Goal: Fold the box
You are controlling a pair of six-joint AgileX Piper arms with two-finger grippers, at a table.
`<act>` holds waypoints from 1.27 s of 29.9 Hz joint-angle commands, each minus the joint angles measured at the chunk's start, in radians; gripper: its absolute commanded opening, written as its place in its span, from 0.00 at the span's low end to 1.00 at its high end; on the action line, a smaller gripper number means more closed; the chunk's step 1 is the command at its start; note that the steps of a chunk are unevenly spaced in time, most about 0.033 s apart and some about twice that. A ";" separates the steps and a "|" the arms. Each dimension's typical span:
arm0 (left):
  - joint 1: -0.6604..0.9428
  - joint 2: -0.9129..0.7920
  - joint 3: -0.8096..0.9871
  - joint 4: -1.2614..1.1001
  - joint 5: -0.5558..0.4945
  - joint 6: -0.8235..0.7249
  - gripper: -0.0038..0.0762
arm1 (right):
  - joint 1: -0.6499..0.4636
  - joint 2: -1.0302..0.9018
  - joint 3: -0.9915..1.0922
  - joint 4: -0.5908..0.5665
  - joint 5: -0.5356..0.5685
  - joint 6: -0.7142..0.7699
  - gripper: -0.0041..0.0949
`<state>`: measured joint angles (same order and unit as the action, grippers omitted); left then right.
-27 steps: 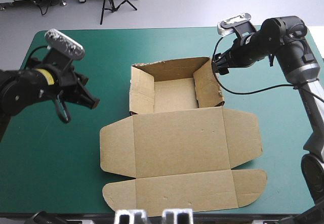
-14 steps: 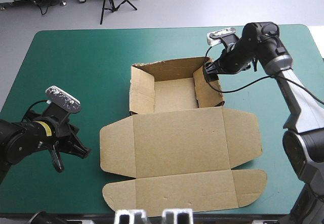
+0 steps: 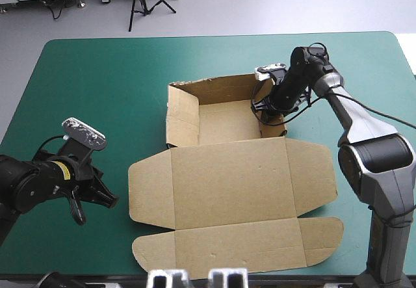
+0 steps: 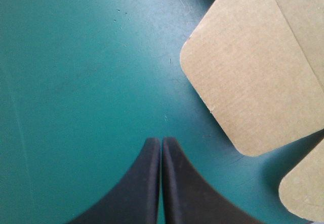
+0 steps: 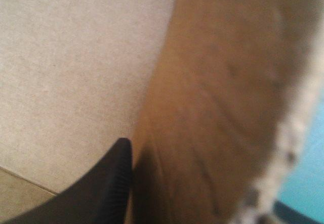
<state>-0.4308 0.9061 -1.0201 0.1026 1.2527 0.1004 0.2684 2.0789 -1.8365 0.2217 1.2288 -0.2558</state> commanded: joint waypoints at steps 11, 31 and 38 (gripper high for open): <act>-0.004 -0.010 -0.025 -0.001 0.043 -0.012 0.05 | -0.025 -0.054 -0.193 -0.276 0.026 -0.036 0.02; -0.004 -0.010 -0.025 0.001 0.002 -0.012 0.04 | -0.680 -0.054 -0.247 -0.180 -0.004 -0.050 0.02; -0.004 -0.007 -0.025 0.001 -0.023 -0.012 0.04 | -0.786 -0.052 -0.247 -0.037 0.000 -0.103 0.02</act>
<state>-0.4308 0.9061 -1.0201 0.1018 1.2527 0.0966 -0.4998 2.0857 -2.0480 0.1056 1.2336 -0.3225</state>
